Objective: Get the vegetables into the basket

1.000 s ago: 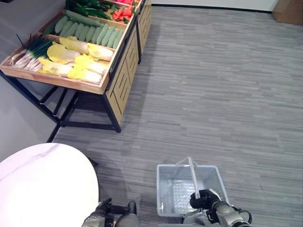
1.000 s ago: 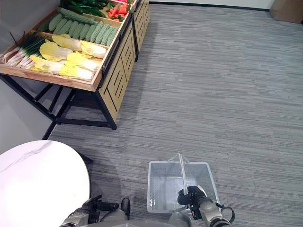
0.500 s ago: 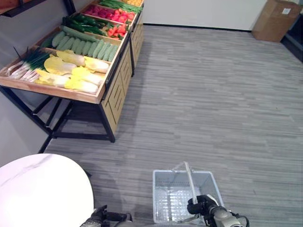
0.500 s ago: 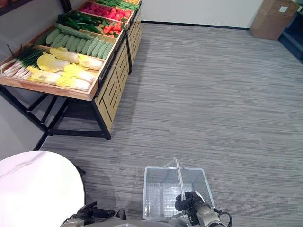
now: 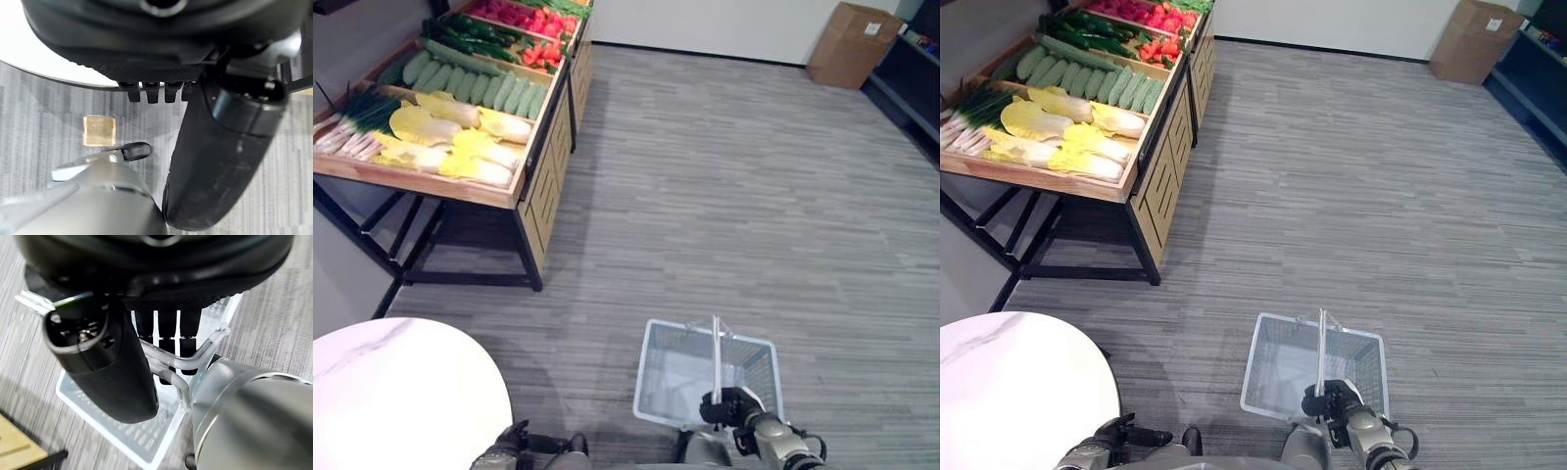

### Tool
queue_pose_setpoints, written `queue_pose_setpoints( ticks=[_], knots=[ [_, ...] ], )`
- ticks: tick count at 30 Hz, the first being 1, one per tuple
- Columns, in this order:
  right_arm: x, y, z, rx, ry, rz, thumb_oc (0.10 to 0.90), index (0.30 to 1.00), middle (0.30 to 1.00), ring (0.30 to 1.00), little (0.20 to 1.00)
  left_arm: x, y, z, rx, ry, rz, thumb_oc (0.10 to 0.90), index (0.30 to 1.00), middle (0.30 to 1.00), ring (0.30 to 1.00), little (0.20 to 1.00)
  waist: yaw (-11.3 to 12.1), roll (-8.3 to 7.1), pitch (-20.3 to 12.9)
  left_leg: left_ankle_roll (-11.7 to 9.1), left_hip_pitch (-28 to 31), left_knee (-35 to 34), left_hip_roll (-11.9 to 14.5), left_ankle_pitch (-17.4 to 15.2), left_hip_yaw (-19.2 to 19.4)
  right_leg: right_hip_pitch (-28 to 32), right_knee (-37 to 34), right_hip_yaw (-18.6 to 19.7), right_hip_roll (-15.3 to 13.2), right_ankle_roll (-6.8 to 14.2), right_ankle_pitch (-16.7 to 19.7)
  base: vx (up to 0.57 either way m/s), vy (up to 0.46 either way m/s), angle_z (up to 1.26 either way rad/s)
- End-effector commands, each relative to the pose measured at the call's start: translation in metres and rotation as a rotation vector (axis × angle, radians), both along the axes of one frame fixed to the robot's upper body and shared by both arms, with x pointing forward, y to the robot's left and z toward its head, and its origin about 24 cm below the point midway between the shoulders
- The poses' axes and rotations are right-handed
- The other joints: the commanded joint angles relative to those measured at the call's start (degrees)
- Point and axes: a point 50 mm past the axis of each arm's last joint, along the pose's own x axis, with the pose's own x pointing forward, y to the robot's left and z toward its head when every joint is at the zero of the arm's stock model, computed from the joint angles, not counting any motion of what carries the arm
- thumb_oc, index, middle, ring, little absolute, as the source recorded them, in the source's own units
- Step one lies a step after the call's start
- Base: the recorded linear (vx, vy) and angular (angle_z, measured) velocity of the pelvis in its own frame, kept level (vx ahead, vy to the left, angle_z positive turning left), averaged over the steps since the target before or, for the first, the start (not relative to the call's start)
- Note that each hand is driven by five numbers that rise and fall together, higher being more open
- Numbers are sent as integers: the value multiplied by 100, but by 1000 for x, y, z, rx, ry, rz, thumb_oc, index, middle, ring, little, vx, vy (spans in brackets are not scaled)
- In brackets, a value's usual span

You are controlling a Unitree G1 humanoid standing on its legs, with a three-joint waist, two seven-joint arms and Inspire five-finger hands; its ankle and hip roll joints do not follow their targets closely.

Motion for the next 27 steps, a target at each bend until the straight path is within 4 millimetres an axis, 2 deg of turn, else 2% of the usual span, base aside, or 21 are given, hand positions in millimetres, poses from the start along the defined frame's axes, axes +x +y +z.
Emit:
queue_pose_setpoints(
  ticks=[1, 3, 5, 6, 7, 8, 10, 13, 14, 15, 16, 19, 21, 23, 24, 25, 27],
  knots=[
    [11, -19, 11, -53, -53, 17, 400, 300, 300, 300, 300, 14, 3, 5, 23, -29, -20, 900, 1000, 1000, 1000, 1000, -283, 55, 312, 35, 687, 169, -562, -762, -577, -310, -788, 40, 202, 245, 519, 307, -72, 39],
    [11, -20, 11, -55, -54, 14, 400, 300, 300, 300, 300, 14, 2, 4, 24, -24, -19, 900, 1000, 1000, 1000, 1000, -381, 53, 313, -10, 816, 163, -548, -840, -638, -394, -1081, -154, 273, 271, 610, 321, -81, 56],
    [5, -22, 9, -55, -39, 9, 400, 300, 300, 300, 300, 8, 2, 2, 14, -9, 6, 900, 1000, 1000, 1000, 1000, -422, 20, 244, -58, 1096, 163, -558, -1039, -692, -422, -1020, -580, 232, 244, 695, 323, -111, 1],
    [5, -22, 9, -55, -39, 9, 400, 300, 300, 300, 300, 8, 2, 2, 14, -9, 6, 900, 1000, 1000, 1000, 1000, -432, 26, 246, -60, 1099, 164, -552, -1041, -702, -415, -1017, -592, 232, 244, 689, 301, -169, -21],
    [1, -23, 7, -53, -27, 3, 400, 300, 300, 300, 300, 4, 0, 0, 4, 0, 21, 900, 1000, 1000, 1000, 1000, -410, 27, 183, -83, 1198, 283, -493, -1177, -701, -322, -936, -918, 155, 128, 741, 321, -191, 1],
    [-2, -26, 7, -56, -20, -4, 400, 300, 300, 300, 300, 4, -3, 0, -5, 2, 28, 900, 1000, 1000, 1000, 1000, -450, 88, 134, -181, 1228, 405, -378, -1227, -704, -208, -965, -878, 262, 68, 658, 497, -308, 14],
    [-12, -34, 5, -59, -6, -43, 400, 300, 300, 300, 300, 4, -11, -2, -28, 3, 17, 900, 1000, 1000, 1000, 1000, -595, 248, 25, -433, 1124, 826, -131, -950, -784, -90, -797, -933, 425, -138, 444, 362, -234, 48],
    [-18, -36, 3, -54, 5, -65, 400, 300, 300, 300, 300, 10, -16, -2, -47, -16, 14, 900, 1000, 1000, 1000, 1000, -659, 355, 35, -778, 890, 1479, 42, -380, -814, 13, -532, -1050, 527, -393, 64, 250, -203, 74],
    [-18, -37, 3, -52, 6, -67, 400, 300, 300, 300, 300, 11, -16, -1, -47, -19, 16, 900, 1000, 1000, 1000, 1000, -677, 353, 67, -894, 730, 1845, 102, -102, -776, 111, -514, -1040, 574, -489, -58, 132, -143, 22],
    [-18, -37, 3, -51, 6, -67, 400, 300, 300, 300, 300, 12, -15, -1, -47, -19, 16, 900, 1000, 1000, 1000, 1000, -697, 328, 57, -888, 709, 1833, 74, -74, -796, 98, -516, -1049, 541, -485, -49, 194, -223, 30],
    [-18, -38, 4, -57, 6, -67, 400, 300, 300, 300, 300, 14, -15, 0, -49, -28, 24, 900, 1000, 1000, 1000, 1000, -648, 242, 167, -1023, 323, 2619, 84, 360, -772, 354, -556, -1048, 600, -630, -214, 201, -232, 28],
    [-19, -42, 4, -67, 11, -75, 400, 300, 300, 300, 300, 13, -14, 0, -47, -22, 36, 900, 1000, 1000, 1000, 1000, -563, 105, 286, -1042, -50, 3348, 98, 668, -536, 672, -600, -1024, 661, -805, -453, 227, -234, 4],
    [-21, -47, 4, -70, 18, -98, 400, 300, 300, 300, 300, 10, -15, -2, -53, -9, 37, 900, 1000, 1000, 1000, 1000, -579, 97, 288, -922, -260, 3017, 370, 688, -119, 856, -678, -1074, 682, -787, -558, 211, -104, -8],
    [-22, -47, 3, -72, 26, -99, 400, 300, 300, 300, 300, 10, -16, -2, -55, -8, 37, 900, 1000, 1000, 1000, 1000, -522, 100, 304, -887, -332, 2914, 447, 612, -25, 943, -716, -1062, 702, -781, -599, 193, -31, -1],
    [-24, -49, 4, -78, 31, -105, 400, 300, 300, 300, 300, 8, -15, -2, -51, -5, 40, 900, 1000, 1000, 1000, 1000, -393, 45, 283, -742, -738, 2233, 536, 236, 154, 1116, -838, -1024, 676, -649, -673, 278, -4, 7],
    [-25, -49, 3, -84, 36, -102, 400, 300, 300, 300, 300, 6, -14, -2, -49, -1, 45, 900, 1000, 1000, 1000, 1000, -325, 44, 293, -716, -834, 1878, 559, 101, 151, 1206, -858, -968, 674, -593, -710, 370, 24, 20],
    [-25, -50, 3, -93, 37, -91, 400, 300, 300, 300, 300, 5, -15, -3, -48, -4, 47, 900, 1000, 1000, 1000, 1000, -220, 95, 263, -757, -1064, 1089, 637, 364, 41, 1345, -896, -876, 682, -517, -791, 257, 82, 8]
  ],
)
